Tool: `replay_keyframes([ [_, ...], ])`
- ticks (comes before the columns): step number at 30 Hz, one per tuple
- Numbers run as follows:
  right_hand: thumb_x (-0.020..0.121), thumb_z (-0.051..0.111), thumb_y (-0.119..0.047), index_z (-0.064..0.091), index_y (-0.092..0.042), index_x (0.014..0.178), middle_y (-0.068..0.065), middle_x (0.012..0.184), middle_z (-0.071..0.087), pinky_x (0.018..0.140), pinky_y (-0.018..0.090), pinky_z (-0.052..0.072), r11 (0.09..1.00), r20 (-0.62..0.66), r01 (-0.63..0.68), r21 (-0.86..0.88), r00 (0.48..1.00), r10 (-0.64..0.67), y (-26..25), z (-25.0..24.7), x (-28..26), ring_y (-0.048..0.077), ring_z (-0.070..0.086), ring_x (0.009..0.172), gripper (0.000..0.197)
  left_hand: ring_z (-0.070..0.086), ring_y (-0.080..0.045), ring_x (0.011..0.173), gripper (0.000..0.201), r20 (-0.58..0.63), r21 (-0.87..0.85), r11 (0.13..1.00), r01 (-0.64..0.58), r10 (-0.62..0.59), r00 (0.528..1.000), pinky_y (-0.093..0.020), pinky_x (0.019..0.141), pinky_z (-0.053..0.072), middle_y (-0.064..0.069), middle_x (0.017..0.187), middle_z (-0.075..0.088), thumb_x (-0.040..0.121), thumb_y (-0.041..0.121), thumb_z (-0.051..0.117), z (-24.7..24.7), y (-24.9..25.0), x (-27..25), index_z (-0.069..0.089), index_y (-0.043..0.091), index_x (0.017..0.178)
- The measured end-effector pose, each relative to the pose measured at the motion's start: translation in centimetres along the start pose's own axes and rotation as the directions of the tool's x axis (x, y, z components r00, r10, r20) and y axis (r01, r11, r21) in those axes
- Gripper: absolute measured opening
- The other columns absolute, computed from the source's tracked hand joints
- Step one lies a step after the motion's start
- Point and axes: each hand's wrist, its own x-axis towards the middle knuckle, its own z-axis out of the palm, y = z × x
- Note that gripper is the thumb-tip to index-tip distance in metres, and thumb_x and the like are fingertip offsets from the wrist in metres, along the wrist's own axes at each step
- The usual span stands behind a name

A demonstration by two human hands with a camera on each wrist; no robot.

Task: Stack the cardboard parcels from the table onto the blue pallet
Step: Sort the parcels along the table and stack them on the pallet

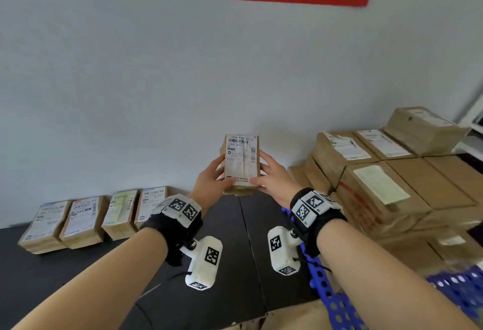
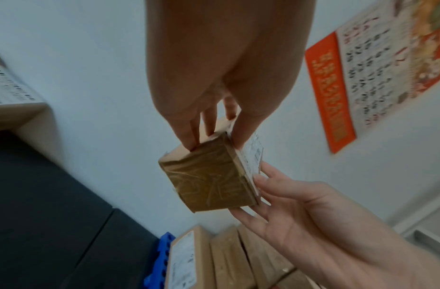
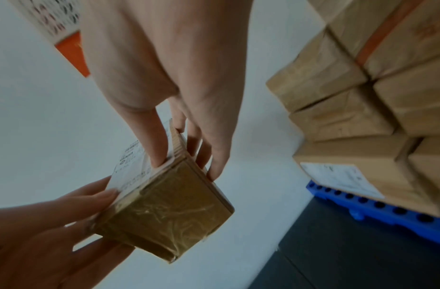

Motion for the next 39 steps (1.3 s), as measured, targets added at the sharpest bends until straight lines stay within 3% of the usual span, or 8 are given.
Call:
replay_keyframes([
  [4, 0.084, 0.055, 0.013, 0.029, -0.03, 0.146, 0.002, 0.134, 0.055, 0.087, 0.036, 0.054, 0.996, -0.014, 0.062, -0.057, 0.998, -0.063, -2.5, -4.1, -4.6, 0.023, 0.055, 0.119, 0.08, 0.051, -0.02, 0.125, 0.066, 0.014, 0.033, 0.995, -0.091, 0.091, 0.996, -0.031, 0.095, 0.048, 0.001, 0.139, 0.05, 0.088, -0.001, 0.057, 4.5, 3.1, -3.2, 0.034, 0.026, 0.143],
  [8, 0.083, 0.056, 0.012, 0.026, -0.03, 0.147, 0.003, 0.137, 0.053, 0.075, 0.028, 0.052, 0.987, -0.028, 0.123, -0.099, 0.992, -0.126, -4.5, -7.9, -8.7, 0.021, 0.055, 0.119, 0.082, 0.05, -0.02, 0.126, 0.066, 0.002, 0.054, 0.986, -0.156, 0.156, 0.988, -0.039, 0.101, 0.046, 0.0, 0.141, 0.049, 0.087, -0.001, 0.059, 8.9, 5.6, -6.0, 0.034, 0.024, 0.143],
  [13, 0.081, 0.058, 0.012, 0.026, -0.031, 0.147, 0.003, 0.141, 0.05, 0.098, 0.048, 0.049, 0.984, -0.052, 0.158, -0.083, 0.985, -0.163, -5.9, -12.3, -12.8, 0.023, 0.052, 0.124, 0.084, 0.053, -0.022, 0.122, 0.066, 0.018, 0.019, 0.985, -0.17, 0.17, 0.985, -0.034, 0.091, 0.051, -0.001, 0.14, 0.049, 0.087, -0.004, 0.058, 13.7, 8.1, -8.9, 0.035, 0.023, 0.143],
  [20, 0.082, 0.057, 0.013, 0.027, -0.029, 0.147, 0.006, 0.136, 0.054, 0.084, 0.038, 0.055, 0.976, -0.083, 0.202, -0.084, 0.975, -0.208, -7.5, -18.2, -16.7, 0.025, 0.057, 0.118, 0.083, 0.052, -0.023, 0.124, 0.066, 0.103, 0.025, 0.986, -0.167, 0.164, 0.981, -0.043, 0.099, 0.047, -0.001, 0.141, 0.049, 0.088, -0.004, 0.055, 19.8, 11.1, -10.2, 0.034, 0.024, 0.144],
  [24, 0.083, 0.056, 0.014, 0.029, -0.022, 0.144, 0.008, 0.135, 0.054, 0.08, 0.037, 0.055, 0.978, -0.135, 0.198, -0.068, 0.969, -0.206, -7.9, -21.6, -17.1, 0.024, 0.057, 0.116, 0.076, 0.055, -0.022, 0.12, 0.065, 0.144, 0.044, 0.985, -0.166, 0.158, 0.977, -0.043, 0.099, 0.048, 0.001, 0.14, 0.05, 0.089, -0.004, 0.054, 23.1, 12.0, -9.2, 0.035, 0.025, 0.143],
  [28, 0.082, 0.057, 0.015, 0.032, -0.017, 0.141, 0.008, 0.136, 0.052, 0.09, 0.047, 0.053, 0.982, -0.178, 0.182, -0.053, 0.966, -0.189, -7.9, -25.2, -16.1, 0.024, 0.055, 0.117, 0.072, 0.057, -0.022, 0.117, 0.062, 0.171, 0.015, 0.991, -0.136, 0.131, 0.976, -0.034, 0.091, 0.051, 0.0, 0.137, 0.052, 0.09, -0.005, 0.051, 26.3, 12.2, -7.0, 0.035, 0.023, 0.143],
  [34, 0.083, 0.057, 0.014, 0.033, -0.019, 0.142, 0.004, 0.142, 0.047, 0.085, 0.039, 0.053, 0.985, -0.193, 0.136, -0.107, 0.969, -0.155, -8.0, -30.0, -11.9, 0.023, 0.049, 0.126, 0.072, 0.059, -0.017, 0.106, 0.061, 0.194, 0.08, 0.99, -0.119, 0.102, 0.976, -0.027, 0.082, 0.052, 0.001, 0.133, 0.056, 0.092, -0.001, 0.05, 30.4, 12.4, -1.6, 0.034, 0.027, 0.144],
  [39, 0.082, 0.061, 0.01, 0.033, -0.017, 0.142, 0.004, 0.142, 0.047, 0.097, 0.044, 0.05, 0.983, -0.185, 0.085, -0.163, 0.976, -0.115, -8.1, -32.9, -7.4, 0.023, 0.05, 0.125, 0.072, 0.059, -0.02, 0.108, 0.056, 0.193, 0.118, 0.99, -0.074, 0.05, 0.98, -0.023, 0.078, 0.052, -0.003, 0.129, 0.059, 0.092, -0.001, 0.049, 32.7, 12.6, 2.9, 0.039, 0.025, 0.141],
])
